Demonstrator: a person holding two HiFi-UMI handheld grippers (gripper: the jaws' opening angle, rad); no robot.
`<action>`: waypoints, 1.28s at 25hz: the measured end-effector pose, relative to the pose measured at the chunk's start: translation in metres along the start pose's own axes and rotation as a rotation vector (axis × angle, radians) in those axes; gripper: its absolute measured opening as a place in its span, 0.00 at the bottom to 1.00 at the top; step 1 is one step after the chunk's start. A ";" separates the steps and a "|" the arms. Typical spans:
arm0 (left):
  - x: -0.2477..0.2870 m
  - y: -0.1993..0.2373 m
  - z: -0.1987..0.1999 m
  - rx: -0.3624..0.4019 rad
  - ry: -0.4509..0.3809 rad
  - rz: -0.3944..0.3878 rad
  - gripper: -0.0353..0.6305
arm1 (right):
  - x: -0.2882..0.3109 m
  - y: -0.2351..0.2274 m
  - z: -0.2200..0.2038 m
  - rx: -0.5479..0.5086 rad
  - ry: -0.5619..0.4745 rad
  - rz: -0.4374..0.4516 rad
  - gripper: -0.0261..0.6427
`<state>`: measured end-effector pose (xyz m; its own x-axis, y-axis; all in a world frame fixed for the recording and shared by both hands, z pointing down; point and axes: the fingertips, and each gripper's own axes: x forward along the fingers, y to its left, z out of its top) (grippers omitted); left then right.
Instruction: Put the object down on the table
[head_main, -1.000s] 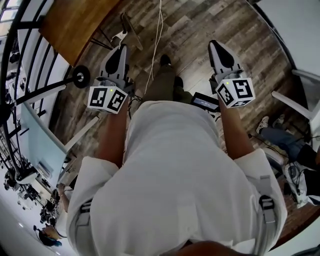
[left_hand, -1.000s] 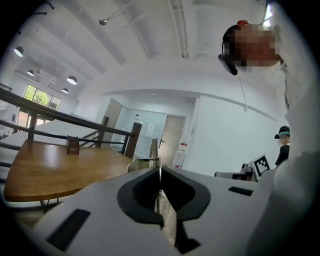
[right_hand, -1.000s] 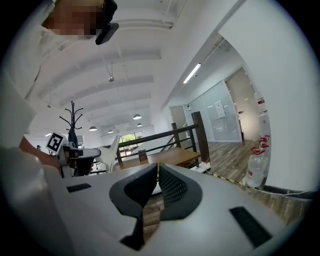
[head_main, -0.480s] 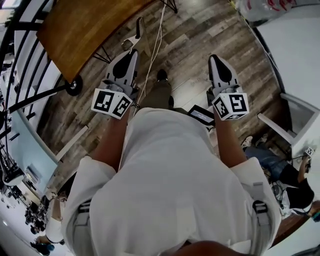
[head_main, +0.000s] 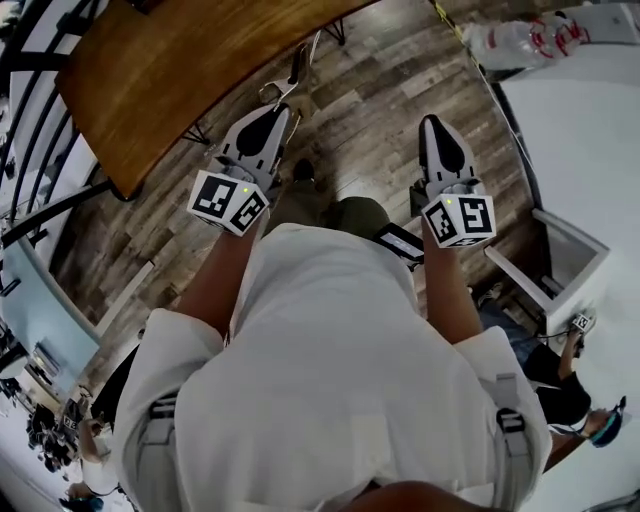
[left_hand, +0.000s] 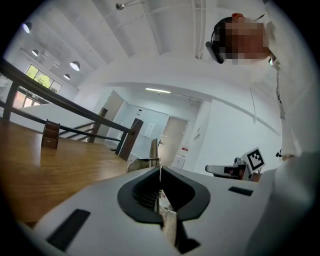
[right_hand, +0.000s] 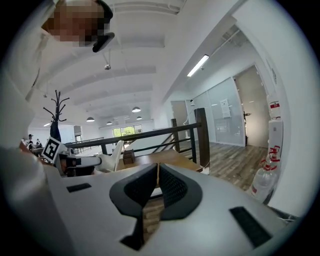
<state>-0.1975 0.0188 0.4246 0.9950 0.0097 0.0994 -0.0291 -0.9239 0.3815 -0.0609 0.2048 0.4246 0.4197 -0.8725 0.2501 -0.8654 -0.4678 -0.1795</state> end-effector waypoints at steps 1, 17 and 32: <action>0.008 0.002 -0.001 -0.010 0.002 -0.002 0.08 | 0.006 -0.006 0.006 0.000 -0.004 -0.003 0.08; 0.153 -0.023 0.020 -0.052 -0.052 0.158 0.08 | 0.113 -0.143 0.071 0.013 -0.033 0.211 0.08; 0.208 -0.028 0.076 -0.055 -0.176 0.261 0.08 | 0.149 -0.193 0.128 0.108 -0.133 0.313 0.08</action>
<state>0.0173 0.0175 0.3648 0.9544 -0.2957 0.0421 -0.2860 -0.8645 0.4134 0.2041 0.1469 0.3748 0.1772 -0.9833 0.0427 -0.9267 -0.1813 -0.3291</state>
